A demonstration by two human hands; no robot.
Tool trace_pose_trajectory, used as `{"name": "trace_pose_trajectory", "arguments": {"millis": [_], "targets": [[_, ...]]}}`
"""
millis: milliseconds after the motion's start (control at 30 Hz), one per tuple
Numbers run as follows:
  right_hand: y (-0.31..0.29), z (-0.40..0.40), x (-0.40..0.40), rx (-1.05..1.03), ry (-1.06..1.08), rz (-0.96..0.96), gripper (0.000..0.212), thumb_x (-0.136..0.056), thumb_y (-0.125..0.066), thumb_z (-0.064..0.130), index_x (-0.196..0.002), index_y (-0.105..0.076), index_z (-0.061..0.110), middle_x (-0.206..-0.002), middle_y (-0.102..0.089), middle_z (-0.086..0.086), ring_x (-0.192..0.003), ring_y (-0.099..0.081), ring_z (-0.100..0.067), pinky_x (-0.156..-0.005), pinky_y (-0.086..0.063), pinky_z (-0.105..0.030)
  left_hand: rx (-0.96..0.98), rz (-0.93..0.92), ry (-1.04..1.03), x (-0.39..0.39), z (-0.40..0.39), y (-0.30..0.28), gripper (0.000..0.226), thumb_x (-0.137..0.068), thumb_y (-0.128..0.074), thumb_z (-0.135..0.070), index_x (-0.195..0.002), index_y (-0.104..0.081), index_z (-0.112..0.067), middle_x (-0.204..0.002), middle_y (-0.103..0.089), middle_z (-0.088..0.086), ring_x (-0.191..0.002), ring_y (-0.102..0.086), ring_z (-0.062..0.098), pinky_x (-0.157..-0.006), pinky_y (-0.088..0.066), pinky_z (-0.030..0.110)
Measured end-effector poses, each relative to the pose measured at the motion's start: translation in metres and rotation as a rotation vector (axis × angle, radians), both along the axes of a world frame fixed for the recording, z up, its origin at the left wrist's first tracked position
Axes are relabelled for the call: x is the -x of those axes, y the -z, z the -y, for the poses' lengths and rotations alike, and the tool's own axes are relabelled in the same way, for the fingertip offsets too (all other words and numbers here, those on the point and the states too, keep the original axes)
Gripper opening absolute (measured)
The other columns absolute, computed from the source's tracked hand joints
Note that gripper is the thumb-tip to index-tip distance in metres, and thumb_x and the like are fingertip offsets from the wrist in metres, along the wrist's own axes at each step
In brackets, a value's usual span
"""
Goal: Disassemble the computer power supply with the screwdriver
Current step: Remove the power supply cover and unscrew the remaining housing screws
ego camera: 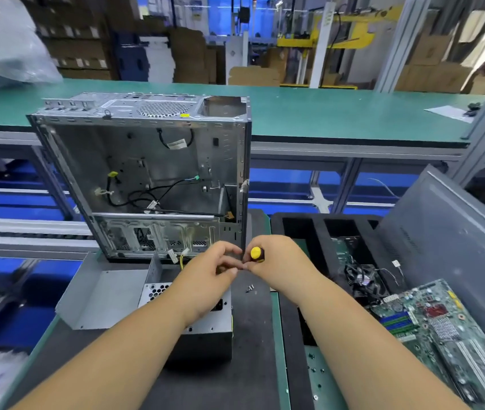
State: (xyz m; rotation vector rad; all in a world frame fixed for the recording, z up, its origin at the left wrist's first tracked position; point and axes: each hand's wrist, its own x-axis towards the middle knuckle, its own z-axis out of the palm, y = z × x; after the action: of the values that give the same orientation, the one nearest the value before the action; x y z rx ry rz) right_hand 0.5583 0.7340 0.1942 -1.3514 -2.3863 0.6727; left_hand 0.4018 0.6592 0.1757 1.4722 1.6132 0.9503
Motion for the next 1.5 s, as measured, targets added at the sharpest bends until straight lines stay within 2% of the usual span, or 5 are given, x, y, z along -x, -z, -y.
{"name": "trace_pose_trajectory", "arguments": {"millis": [467,933,1200,1333,1500], "targets": [[0.093,-0.066,0.016,0.212,0.151,0.457,0.023,-0.087,-0.06,0.01,-0.067,-0.05,0.015,-0.081,-0.063,-0.007,-0.078,-0.056,-0.027,-0.066,-0.045,-0.029,-0.085,-0.124,-0.234,0.025,0.014,0.009,0.026,-0.095,-0.061,-0.013,-0.105,-0.064,-0.036,-0.111,-0.064,-0.019,-0.106,-0.057,-0.005,-0.093,-0.042,0.015],[0.122,-0.084,0.02,0.316,0.173,0.459,0.02,-0.086,-0.059,0.017,-0.068,-0.052,0.012,-0.069,-0.051,-0.003,-0.067,-0.05,-0.025,-0.05,-0.033,-0.026,-0.143,-0.176,-0.353,0.033,0.03,0.014,0.029,-0.093,-0.062,-0.01,-0.102,-0.066,-0.037,-0.111,-0.061,-0.022,-0.108,-0.055,-0.009,-0.084,-0.038,0.001],[0.108,-0.084,0.014,0.363,0.168,0.391,0.02,-0.087,-0.061,0.02,-0.071,-0.055,0.012,-0.073,-0.056,-0.005,-0.071,-0.055,-0.026,-0.056,-0.039,-0.027,-0.149,-0.181,-0.365,0.031,0.036,0.013,0.028,-0.092,-0.063,-0.012,-0.099,-0.066,-0.039,-0.111,-0.061,-0.022,-0.109,-0.054,-0.007,-0.086,-0.041,0.012],[0.085,-0.074,0.011,0.325,0.197,0.188,0.033,-0.088,-0.066,0.038,-0.07,-0.05,0.016,-0.069,-0.055,-0.002,-0.06,-0.053,-0.021,-0.051,-0.037,-0.026,-0.162,-0.165,-0.362,0.034,0.039,0.014,0.029,-0.092,-0.064,-0.013,-0.097,-0.065,-0.041,-0.11,-0.061,-0.022,-0.108,-0.054,-0.007,-0.083,-0.038,0.006],[0.047,-0.048,0.021,0.31,0.204,-0.139,0.038,-0.089,-0.064,0.045,-0.072,-0.053,0.013,-0.068,-0.055,-0.004,-0.065,-0.052,-0.021,-0.062,-0.04,-0.031,-0.177,-0.133,-0.32,0.044,0.045,0.018,0.03,-0.091,-0.064,-0.014,-0.095,-0.065,-0.044,-0.109,-0.06,-0.025,-0.107,-0.055,-0.006,-0.089,-0.044,0.02]]}}
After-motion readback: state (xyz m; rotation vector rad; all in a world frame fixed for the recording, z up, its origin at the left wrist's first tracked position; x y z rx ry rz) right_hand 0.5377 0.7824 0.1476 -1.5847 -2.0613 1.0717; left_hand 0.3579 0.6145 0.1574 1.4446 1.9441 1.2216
